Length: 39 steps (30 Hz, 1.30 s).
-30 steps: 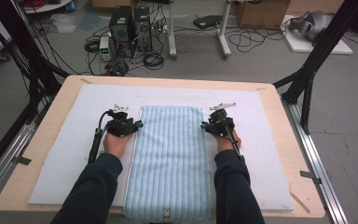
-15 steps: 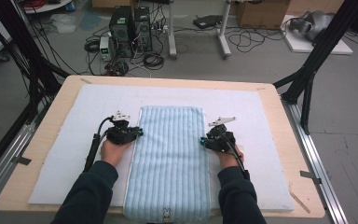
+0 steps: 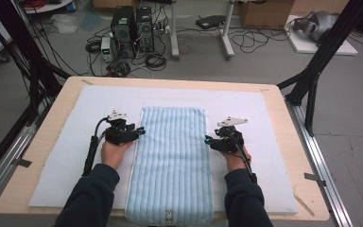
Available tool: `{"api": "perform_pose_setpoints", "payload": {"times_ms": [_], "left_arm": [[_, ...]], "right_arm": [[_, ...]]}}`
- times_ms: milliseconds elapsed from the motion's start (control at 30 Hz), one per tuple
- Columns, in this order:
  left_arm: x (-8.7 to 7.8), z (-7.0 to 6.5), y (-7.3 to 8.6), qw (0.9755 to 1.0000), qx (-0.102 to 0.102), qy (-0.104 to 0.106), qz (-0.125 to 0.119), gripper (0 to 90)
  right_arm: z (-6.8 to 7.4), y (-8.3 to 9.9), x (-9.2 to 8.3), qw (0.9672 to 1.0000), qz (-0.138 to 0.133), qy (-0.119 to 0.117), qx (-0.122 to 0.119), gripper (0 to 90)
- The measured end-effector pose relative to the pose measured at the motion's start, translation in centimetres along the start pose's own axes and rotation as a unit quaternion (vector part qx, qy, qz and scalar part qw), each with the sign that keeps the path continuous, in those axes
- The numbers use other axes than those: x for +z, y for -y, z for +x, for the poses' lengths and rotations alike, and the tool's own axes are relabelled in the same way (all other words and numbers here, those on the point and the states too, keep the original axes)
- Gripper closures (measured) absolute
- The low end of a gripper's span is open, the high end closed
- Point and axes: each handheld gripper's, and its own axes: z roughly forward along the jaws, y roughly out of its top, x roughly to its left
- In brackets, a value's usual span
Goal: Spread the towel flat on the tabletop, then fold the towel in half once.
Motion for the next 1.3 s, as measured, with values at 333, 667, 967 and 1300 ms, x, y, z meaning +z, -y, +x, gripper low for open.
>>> {"api": "perform_pose_setpoints", "payload": {"times_ms": [333, 667, 967, 1300], "left_arm": [[-3.8, -0.3, 0.6, 0.9947, 0.021, 0.076, -0.066, 18.5], [-4.8, -0.3, 0.4, 0.9935, 0.025, 0.078, -0.079, 18.5], [-5.3, -0.3, 0.2, 0.9938, 0.033, 0.074, -0.077, 18.6], [-5.5, 0.0, -0.5, 0.9932, 0.036, 0.073, -0.083, 18.5]], "right_arm": [[-1.2, 0.0, -4.6, 0.9972, -0.072, 0.004, -0.019, 15.9], [-1.7, 1.1, -6.0, 0.9958, -0.09, 0.003, -0.016, 11.5], [-1.5, 0.8, -5.7, 0.9959, -0.089, -0.003, -0.015, 11.5], [-1.3, 0.4, -5.2, 0.9966, -0.081, -0.006, -0.015, 11.5]]}}
